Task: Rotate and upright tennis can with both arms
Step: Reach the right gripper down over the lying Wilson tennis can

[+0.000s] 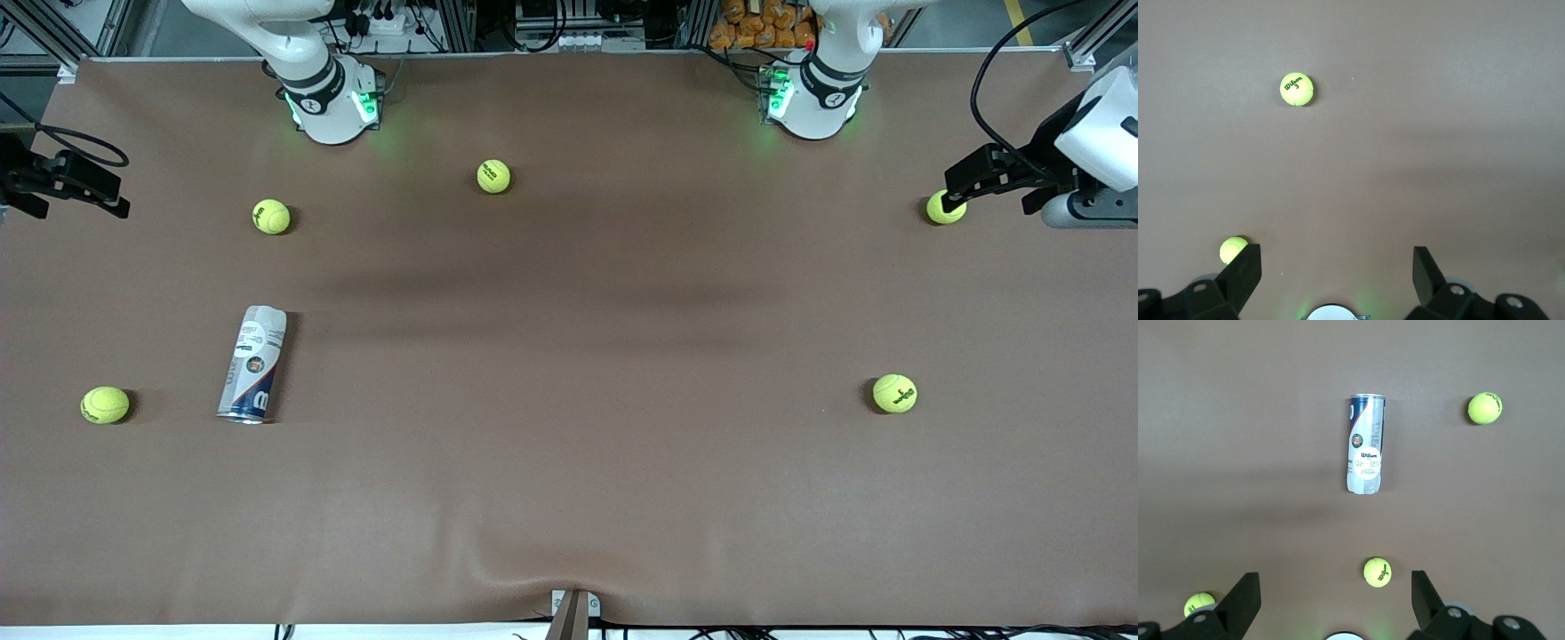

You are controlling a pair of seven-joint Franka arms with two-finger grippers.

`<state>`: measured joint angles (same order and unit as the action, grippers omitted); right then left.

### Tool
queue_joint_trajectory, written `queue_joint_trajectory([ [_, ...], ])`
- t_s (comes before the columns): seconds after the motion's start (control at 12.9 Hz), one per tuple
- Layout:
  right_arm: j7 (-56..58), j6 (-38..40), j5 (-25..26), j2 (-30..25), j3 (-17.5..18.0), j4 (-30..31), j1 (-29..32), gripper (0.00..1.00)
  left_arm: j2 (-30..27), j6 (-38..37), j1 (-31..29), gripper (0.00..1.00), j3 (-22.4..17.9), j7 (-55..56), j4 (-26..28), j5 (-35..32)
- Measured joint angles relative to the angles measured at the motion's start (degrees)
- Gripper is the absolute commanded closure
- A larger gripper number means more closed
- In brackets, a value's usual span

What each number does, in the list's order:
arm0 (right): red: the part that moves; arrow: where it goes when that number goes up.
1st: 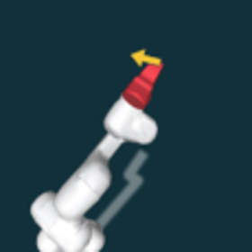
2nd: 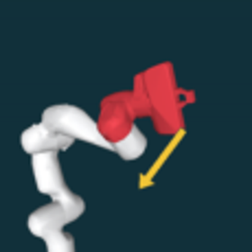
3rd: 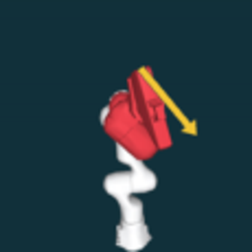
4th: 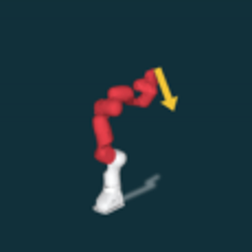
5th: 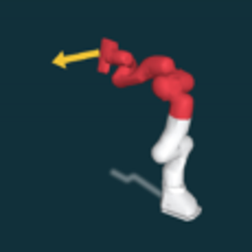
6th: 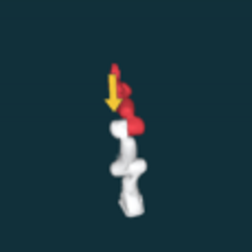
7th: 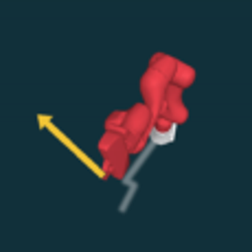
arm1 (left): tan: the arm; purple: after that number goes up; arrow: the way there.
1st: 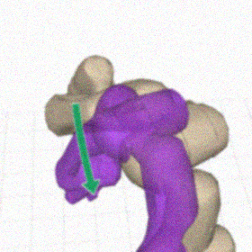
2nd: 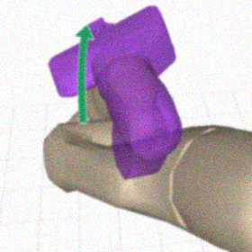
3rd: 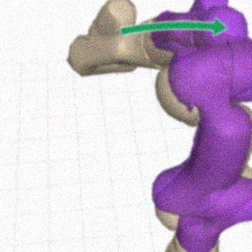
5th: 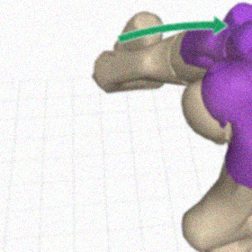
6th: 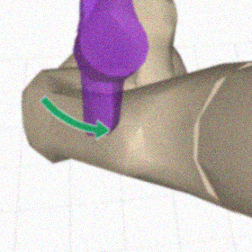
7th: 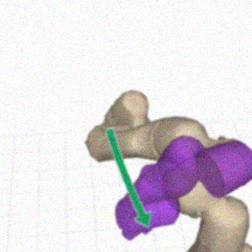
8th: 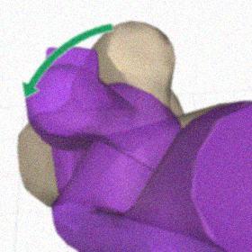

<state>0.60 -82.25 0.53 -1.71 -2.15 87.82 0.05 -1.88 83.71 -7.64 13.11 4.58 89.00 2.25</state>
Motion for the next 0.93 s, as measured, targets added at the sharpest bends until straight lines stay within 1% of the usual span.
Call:
queue_joint_trajectory([
  [0.31,-1.2,0.0,0.0,0.0,0.0,0.1,0.0,0.0,0.0,0.0,0.0,0.0,0.0,0.0,0.0,0.0],
  [0.54,-1.2,-1.3,0.0,0.0,-0.1,1.4,0.0,0.0,0.0,0.0,0.0,0.0,0.1,0.0,0.0,-2.2],
  [0.77,-1.2,-6.7,0.0,0.8,-0.4,5.2,0.4,0.0,0.0,0.0,0.0,0.0,0.9,0.0,0.0,-2.5],
  [0.93,-1.2,-11.6,0.0,3.6,-0.6,8.6,0.7,0.0,0.0,-0.2,0.0,0.0,1.0,0.0,0.0,-2.6],
])
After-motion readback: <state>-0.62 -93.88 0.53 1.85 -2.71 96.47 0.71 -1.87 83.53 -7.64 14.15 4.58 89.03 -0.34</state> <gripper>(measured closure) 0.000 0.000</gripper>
